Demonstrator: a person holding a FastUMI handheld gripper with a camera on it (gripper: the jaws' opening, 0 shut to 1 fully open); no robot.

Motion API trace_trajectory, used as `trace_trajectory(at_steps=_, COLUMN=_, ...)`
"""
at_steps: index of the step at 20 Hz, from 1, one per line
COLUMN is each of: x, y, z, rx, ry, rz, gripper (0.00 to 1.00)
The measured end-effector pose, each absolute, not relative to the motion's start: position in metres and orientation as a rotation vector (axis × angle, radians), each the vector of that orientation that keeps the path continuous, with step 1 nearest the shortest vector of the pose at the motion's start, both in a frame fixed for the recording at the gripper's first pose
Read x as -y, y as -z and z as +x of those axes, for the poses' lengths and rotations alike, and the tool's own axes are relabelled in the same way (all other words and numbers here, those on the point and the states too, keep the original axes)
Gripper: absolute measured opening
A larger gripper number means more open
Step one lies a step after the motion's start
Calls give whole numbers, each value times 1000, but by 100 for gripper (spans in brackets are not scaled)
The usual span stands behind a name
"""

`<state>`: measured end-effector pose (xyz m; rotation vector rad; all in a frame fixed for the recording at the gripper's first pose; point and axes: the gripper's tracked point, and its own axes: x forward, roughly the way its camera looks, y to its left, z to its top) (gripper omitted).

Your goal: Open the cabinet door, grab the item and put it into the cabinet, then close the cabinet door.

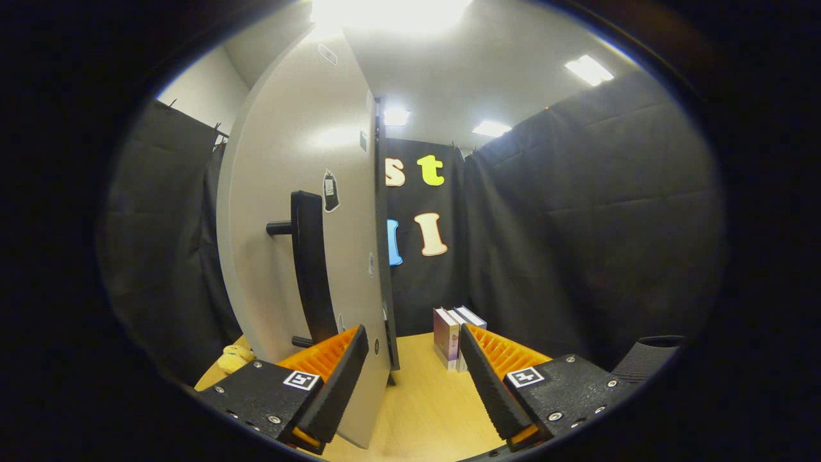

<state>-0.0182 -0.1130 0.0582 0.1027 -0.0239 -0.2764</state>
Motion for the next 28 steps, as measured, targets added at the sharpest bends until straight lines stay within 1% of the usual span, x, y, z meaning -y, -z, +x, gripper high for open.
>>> trace_trajectory(at_steps=6, x=10, y=-61, z=26, rx=14, ry=128, rz=42, gripper=90)
trace_trajectory(at_steps=9, x=-24, y=-63, z=39, rx=13, ry=72, rz=26, gripper=91)
trace_trajectory(at_steps=13, x=-39, y=-62, z=48, rx=1, ry=55, rz=38, gripper=91)
trace_trajectory(at_steps=28, x=-50, y=-57, z=61, rx=-2, ry=41, rz=60, gripper=91)
